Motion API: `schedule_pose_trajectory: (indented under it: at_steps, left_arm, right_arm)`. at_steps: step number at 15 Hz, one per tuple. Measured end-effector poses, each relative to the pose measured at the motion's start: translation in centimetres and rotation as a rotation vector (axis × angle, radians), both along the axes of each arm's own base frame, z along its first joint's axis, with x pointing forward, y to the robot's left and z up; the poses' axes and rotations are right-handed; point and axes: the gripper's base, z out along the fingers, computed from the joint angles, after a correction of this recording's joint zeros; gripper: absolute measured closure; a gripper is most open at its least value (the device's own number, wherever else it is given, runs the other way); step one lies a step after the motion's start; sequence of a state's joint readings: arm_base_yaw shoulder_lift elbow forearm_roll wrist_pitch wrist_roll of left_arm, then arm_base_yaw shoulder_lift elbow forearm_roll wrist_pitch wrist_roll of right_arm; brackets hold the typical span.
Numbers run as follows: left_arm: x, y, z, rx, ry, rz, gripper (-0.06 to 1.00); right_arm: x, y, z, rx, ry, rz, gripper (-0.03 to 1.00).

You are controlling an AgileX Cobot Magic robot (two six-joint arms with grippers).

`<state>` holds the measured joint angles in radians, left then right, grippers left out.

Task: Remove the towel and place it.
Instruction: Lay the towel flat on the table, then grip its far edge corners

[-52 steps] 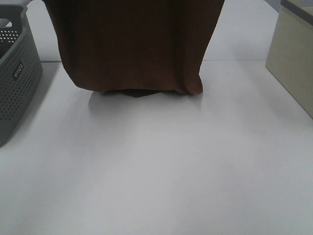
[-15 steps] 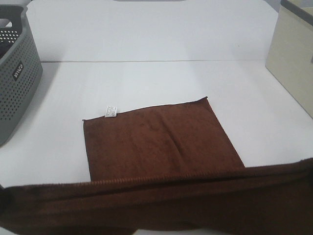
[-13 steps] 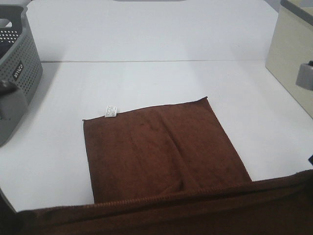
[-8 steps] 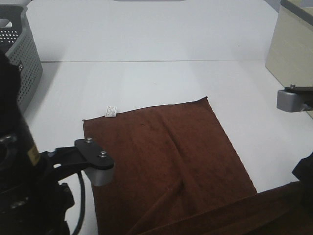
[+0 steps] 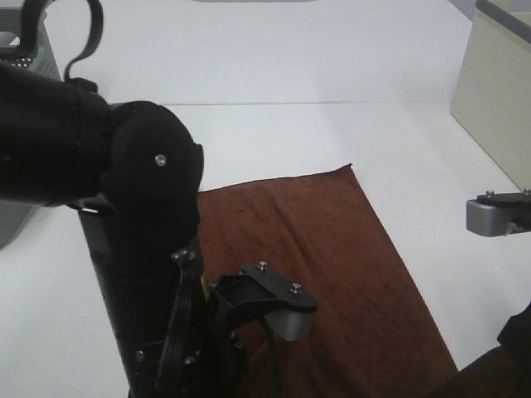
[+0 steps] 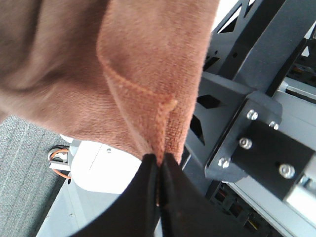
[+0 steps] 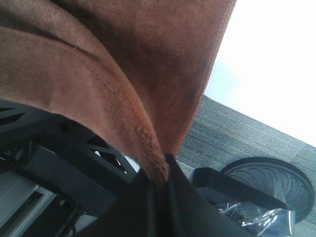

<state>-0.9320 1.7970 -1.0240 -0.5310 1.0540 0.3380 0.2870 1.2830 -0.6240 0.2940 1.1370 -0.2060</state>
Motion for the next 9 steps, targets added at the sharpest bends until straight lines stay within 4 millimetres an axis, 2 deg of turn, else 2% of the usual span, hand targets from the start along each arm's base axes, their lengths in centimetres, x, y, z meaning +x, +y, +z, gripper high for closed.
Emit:
schedule_pose_trajectory:
  at_steps: [3,4,5,6,7,8,9]
  left_arm:
    - [-0.4,-1.0,-0.2,-0.002,0.017,0.005,0.94]
    - [-0.7,-1.3,-0.2,-0.011,0.029,0.011,0.89]
    - [-0.8,-1.5,-0.1,-0.028,0.033,0.027,0.78]
    - [-0.9,-1.9,-0.1,-0.050,0.033,0.049,0.59]
    - [-0.9,-2.0,0.0,-0.059,0.037,0.063,0.47]
    - [-0.9,-2.2,0.0,-0.075,0.044,0.083,0.29]
    - [-0.9,-2.3,0.1,-0.081,0.047,0.091,0.15]
  right_arm:
    - [0.0,0.1,0.0,0.012,0.004,-0.008,0.91]
    - [0.0,0.3,0.1,0.028,0.009,-0.014,0.85]
    - [-0.1,0.4,0.1,0.043,0.012,-0.020,0.75]
    - [-0.1,0.5,0.2,0.054,0.015,-0.027,0.60]
    - [-0.1,0.5,0.2,0.054,0.017,-0.032,0.50]
    - [-0.1,0.5,0.2,0.053,0.017,-0.034,0.33]
    - [-0.1,0.5,0.2,0.054,0.016,-0.032,0.24]
